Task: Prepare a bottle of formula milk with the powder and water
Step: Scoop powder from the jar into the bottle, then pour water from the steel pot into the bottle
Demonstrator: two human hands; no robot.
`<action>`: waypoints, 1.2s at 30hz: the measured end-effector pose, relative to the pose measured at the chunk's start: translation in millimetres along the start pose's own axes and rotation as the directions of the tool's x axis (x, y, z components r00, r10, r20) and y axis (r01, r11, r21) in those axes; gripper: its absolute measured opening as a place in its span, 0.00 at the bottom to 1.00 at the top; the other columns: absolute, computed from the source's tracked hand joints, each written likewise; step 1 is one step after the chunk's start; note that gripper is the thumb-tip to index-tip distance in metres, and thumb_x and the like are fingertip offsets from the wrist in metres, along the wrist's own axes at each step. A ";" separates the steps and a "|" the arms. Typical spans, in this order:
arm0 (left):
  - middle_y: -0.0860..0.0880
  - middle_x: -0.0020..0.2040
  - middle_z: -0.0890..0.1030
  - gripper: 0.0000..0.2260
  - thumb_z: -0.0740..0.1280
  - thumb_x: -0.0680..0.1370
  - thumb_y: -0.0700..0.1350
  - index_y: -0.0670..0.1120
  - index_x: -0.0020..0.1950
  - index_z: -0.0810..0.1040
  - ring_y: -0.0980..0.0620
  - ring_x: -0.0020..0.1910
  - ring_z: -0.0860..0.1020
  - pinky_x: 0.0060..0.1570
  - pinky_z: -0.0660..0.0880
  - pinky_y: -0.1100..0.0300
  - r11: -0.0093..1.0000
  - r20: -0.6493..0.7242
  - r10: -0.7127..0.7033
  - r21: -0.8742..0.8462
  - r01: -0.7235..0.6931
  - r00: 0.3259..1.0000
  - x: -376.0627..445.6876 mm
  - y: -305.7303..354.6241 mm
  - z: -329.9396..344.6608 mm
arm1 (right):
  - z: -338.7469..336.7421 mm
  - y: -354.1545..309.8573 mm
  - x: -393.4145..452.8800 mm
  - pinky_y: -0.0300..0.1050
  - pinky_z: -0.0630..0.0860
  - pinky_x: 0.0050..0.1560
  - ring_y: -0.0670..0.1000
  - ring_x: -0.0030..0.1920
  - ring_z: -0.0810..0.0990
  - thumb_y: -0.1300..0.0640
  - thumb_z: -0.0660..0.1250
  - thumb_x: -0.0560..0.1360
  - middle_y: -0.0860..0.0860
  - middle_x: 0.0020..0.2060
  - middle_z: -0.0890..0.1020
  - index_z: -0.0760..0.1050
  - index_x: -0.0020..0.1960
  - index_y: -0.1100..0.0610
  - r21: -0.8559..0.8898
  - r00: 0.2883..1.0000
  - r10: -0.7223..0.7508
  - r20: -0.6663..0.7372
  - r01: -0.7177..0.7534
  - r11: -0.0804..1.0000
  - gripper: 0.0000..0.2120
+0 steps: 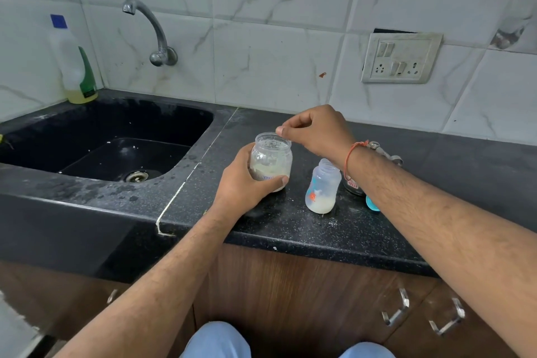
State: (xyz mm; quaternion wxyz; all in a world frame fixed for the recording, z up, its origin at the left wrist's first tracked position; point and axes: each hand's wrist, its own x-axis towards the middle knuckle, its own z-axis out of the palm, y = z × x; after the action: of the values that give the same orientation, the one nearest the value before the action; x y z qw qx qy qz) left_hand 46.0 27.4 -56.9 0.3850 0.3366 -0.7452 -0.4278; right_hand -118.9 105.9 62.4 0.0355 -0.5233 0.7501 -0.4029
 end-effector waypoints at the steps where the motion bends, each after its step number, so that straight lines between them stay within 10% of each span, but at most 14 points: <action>1: 0.65 0.63 0.81 0.42 0.87 0.69 0.56 0.60 0.79 0.71 0.69 0.61 0.79 0.59 0.74 0.68 1.000 0.000 -0.001 0.000 0.001 1.000 -0.1 -0.2 0.0 | -2.3 -0.1 -1.2 0.41 0.82 0.47 0.38 0.42 0.85 0.42 0.80 0.71 0.38 0.36 0.87 0.89 0.44 0.47 0.008 1.000 -0.008 -0.018 0.008 1.000 0.09; 8: 0.58 0.77 0.78 0.50 0.83 0.72 0.60 0.60 0.87 0.58 0.53 0.74 0.78 0.75 0.75 0.50 0.996 0.015 -0.005 0.092 0.004 1.000 4.2 3.3 0.9 | -37.5 20.4 -25.8 0.32 0.76 0.46 0.31 0.37 0.79 0.48 0.75 0.77 0.36 0.37 0.85 0.88 0.49 0.47 0.029 0.977 -0.056 -0.208 0.063 0.998 0.05; 13: 0.52 0.90 0.54 0.59 0.86 0.70 0.57 0.50 0.90 0.52 0.53 0.89 0.54 0.87 0.55 0.51 0.987 -0.074 0.035 0.162 -0.022 0.997 -3.7 13.3 -0.9 | -70.2 57.2 -52.8 0.36 0.77 0.46 0.34 0.37 0.78 0.52 0.73 0.79 0.39 0.41 0.85 0.88 0.52 0.48 0.072 0.956 0.010 -0.295 0.012 0.997 0.05; 21: 0.57 0.67 0.80 0.24 0.82 0.76 0.48 0.49 0.68 0.79 0.55 0.68 0.77 0.69 0.73 0.57 0.837 -0.215 0.543 0.220 -0.501 0.812 -28.1 27.4 13.1 | -112.6 123.7 -79.5 0.42 0.81 0.54 0.43 0.49 0.84 0.52 0.70 0.81 0.41 0.47 0.86 0.86 0.56 0.48 0.042 0.920 0.144 -0.364 -0.138 0.990 0.07; 30: 0.59 0.74 0.79 0.44 0.80 0.73 0.58 0.50 0.85 0.67 0.60 0.69 0.81 0.68 0.82 0.55 0.982 0.271 0.186 -0.065 -0.175 0.944 -30.9 42.1 57.9 | -119.1 156.9 -72.4 0.46 0.79 0.56 0.48 0.52 0.82 0.49 0.67 0.83 0.45 0.53 0.85 0.84 0.62 0.51 0.127 0.908 0.317 -0.273 -0.293 0.948 0.12; 36: 0.53 0.58 0.89 0.18 0.74 0.76 0.46 0.50 0.66 0.82 0.52 0.60 0.87 0.69 0.81 0.49 0.987 0.351 0.158 -0.063 -0.145 0.923 -21.1 34.0 62.2 | -112.5 161.1 -60.9 0.46 0.74 0.34 0.53 0.36 0.74 0.45 0.65 0.84 0.59 0.41 0.81 0.82 0.57 0.50 0.227 0.895 0.446 -0.031 -0.428 0.875 0.11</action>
State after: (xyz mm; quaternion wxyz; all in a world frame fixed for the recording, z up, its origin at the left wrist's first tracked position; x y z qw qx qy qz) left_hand -3.4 82.3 -53.4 0.2818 0.1884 -0.8185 -0.4639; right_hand -266.8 239.8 12.3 0.1507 -0.3163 0.8018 -0.4842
